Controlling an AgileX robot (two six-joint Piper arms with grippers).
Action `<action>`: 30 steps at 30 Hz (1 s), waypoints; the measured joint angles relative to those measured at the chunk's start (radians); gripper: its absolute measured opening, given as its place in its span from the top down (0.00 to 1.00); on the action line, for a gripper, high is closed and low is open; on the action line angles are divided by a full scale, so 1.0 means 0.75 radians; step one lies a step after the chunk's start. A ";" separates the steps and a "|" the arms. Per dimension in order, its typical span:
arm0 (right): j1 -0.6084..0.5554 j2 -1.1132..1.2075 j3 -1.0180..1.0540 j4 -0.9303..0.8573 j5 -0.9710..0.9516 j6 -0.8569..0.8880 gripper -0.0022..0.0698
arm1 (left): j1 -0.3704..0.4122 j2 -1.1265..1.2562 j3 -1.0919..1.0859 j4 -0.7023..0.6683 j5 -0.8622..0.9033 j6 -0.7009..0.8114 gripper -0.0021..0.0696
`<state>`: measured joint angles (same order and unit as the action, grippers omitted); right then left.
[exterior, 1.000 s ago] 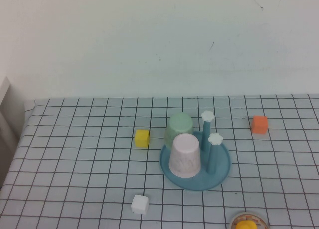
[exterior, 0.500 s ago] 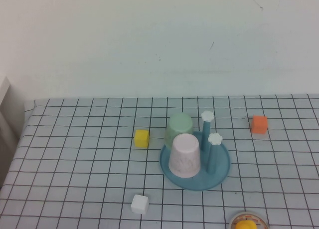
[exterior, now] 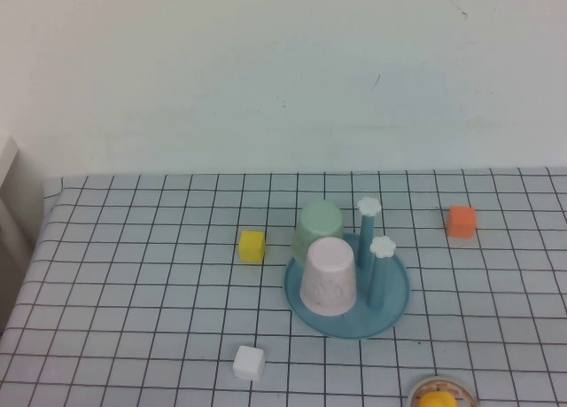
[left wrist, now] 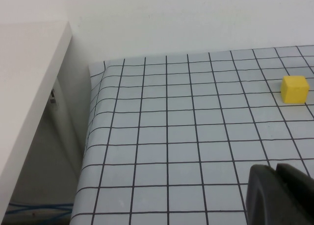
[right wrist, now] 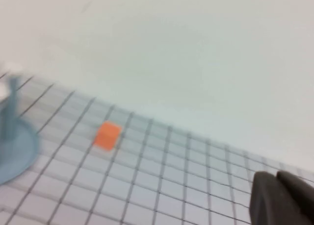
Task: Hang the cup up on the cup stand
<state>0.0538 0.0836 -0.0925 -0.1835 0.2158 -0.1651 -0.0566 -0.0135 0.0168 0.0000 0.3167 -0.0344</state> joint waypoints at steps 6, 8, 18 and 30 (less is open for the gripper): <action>-0.115 -0.122 0.158 0.055 -0.056 0.000 0.97 | 0.000 0.000 0.000 0.000 0.000 0.000 0.97; -0.115 -0.128 0.158 0.057 -0.045 0.000 0.97 | 0.000 0.000 0.000 0.000 0.000 0.000 0.97; -0.021 -0.128 0.160 0.158 0.038 -0.003 0.97 | 0.000 0.000 0.000 0.000 0.000 0.000 0.97; 0.042 -0.128 0.149 0.153 0.170 0.204 0.97 | 0.000 0.000 0.000 0.000 0.000 0.000 0.97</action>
<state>0.0855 -0.0122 0.0194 -0.0689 0.3431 -0.0119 -0.0566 -0.0135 0.0168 0.0000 0.3167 -0.0344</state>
